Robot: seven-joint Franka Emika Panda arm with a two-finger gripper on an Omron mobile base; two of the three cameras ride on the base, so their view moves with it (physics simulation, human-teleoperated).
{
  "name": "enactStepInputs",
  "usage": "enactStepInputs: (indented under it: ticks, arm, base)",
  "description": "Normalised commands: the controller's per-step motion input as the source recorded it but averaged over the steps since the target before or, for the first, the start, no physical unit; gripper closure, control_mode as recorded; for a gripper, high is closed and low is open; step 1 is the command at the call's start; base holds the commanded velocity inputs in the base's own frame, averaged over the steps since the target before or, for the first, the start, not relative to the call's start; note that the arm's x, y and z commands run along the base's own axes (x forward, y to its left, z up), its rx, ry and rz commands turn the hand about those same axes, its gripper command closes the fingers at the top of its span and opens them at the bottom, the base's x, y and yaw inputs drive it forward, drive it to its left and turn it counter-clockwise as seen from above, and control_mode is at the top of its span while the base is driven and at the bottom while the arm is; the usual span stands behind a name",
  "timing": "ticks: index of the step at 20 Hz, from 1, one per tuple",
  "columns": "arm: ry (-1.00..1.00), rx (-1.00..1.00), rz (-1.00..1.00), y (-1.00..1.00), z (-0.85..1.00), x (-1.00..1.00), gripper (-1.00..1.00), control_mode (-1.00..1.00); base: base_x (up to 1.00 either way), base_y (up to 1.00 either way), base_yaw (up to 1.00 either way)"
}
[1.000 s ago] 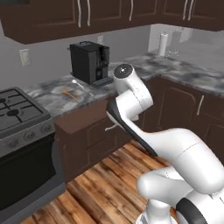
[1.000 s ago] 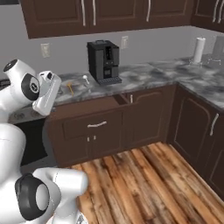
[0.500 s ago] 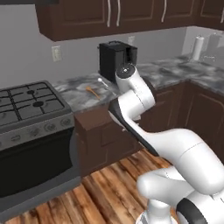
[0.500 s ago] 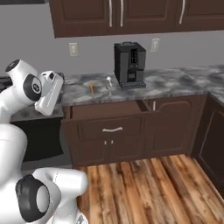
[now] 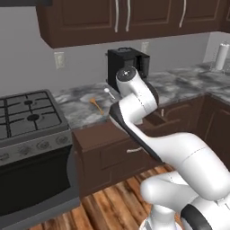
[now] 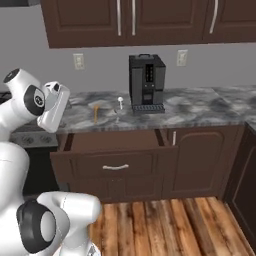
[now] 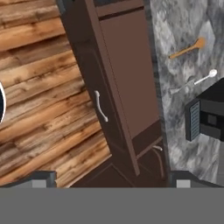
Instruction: Organize the utensils by type. Pick up the wooden spoons from the counter and place them in the open cabinet. Then pick up the metallic utensils from the counter and place them in the open drawer.
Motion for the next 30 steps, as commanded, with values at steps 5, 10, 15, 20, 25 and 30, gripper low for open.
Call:
enactStepInputs:
  ticks: [5, 10, 15, 20, 25, 30]
  arm:
    - [0.00, 0.00, 0.00, 0.00, 0.00, 0.00, -1.00, 1.00]
    - [0.00, 0.00, 0.00, 0.00, 0.00, 0.00, -1.00, 1.00]
    - [0.00, 0.00, 0.00, 0.00, 0.00, 0.00, -1.00, 1.00]
    - [0.00, 0.00, 0.00, 0.00, 0.00, 0.00, -1.00, 1.00]
    - [0.00, 0.00, 0.00, 0.00, 0.00, 0.00, -1.00, 1.00]
    - [0.00, 0.00, 0.00, 0.00, 0.00, 0.00, -1.00, 1.00]
  base:
    - [0.11, -0.55, 0.23]
    - [0.01, -0.98, 0.13]
    - [0.12, -0.84, 0.10]
    - [0.30, -0.14, 0.12]
    - [0.12, -0.47, 0.15]
    - [0.31, -0.03, 0.10]
